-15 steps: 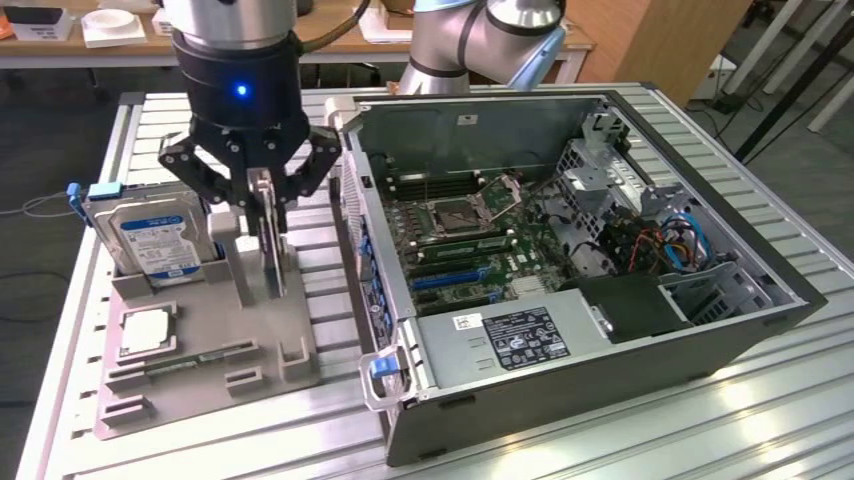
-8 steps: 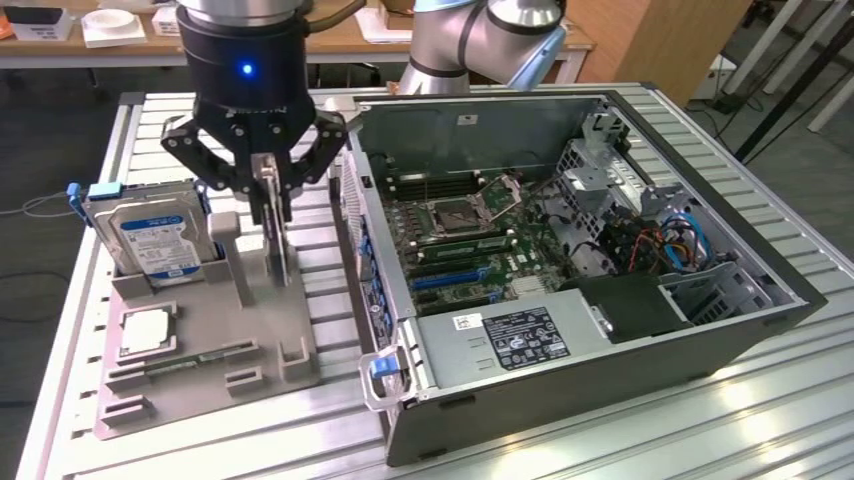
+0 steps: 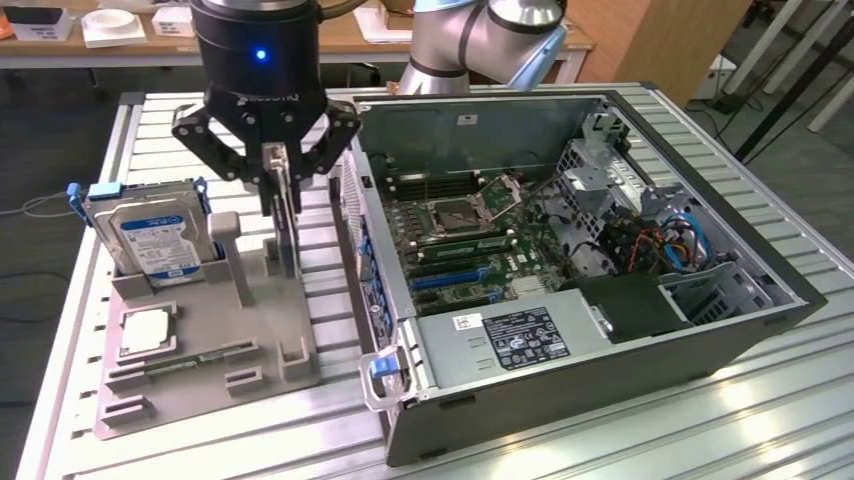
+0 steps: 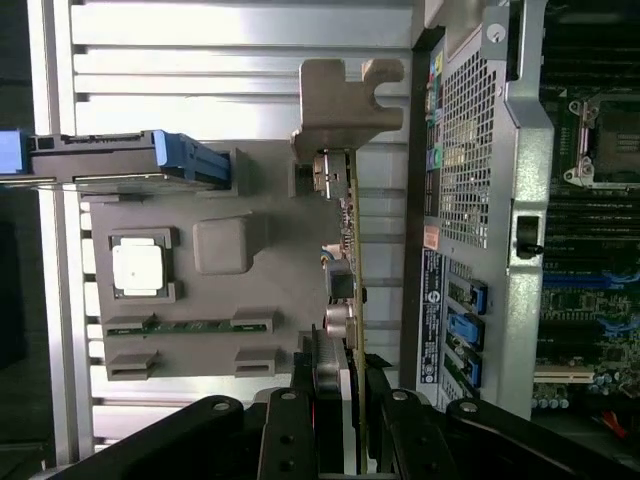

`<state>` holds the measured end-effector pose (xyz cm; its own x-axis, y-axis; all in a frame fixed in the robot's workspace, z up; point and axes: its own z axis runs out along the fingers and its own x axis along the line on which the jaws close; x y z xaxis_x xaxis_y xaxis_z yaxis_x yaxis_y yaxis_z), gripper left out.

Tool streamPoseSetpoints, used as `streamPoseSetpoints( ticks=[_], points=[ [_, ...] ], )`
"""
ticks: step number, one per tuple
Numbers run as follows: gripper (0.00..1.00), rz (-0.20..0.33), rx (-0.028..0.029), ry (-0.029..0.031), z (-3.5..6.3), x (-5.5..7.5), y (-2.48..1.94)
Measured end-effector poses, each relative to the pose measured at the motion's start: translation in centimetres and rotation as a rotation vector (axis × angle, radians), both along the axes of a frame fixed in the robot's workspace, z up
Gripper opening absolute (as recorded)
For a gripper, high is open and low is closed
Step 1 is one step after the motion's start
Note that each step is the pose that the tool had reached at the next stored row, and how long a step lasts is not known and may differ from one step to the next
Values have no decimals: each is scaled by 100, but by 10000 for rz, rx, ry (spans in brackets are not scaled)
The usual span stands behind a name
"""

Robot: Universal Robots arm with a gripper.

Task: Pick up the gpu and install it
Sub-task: 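Pick up the gpu and move the gpu toward the slot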

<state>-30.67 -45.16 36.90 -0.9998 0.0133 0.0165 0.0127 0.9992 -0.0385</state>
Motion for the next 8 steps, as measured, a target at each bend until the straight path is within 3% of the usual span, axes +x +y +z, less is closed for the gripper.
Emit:
streamPoseSetpoints(
  ticks=[8],
  points=[
    [29, 0, 62, -2, 67, 125, 0]
  ],
)
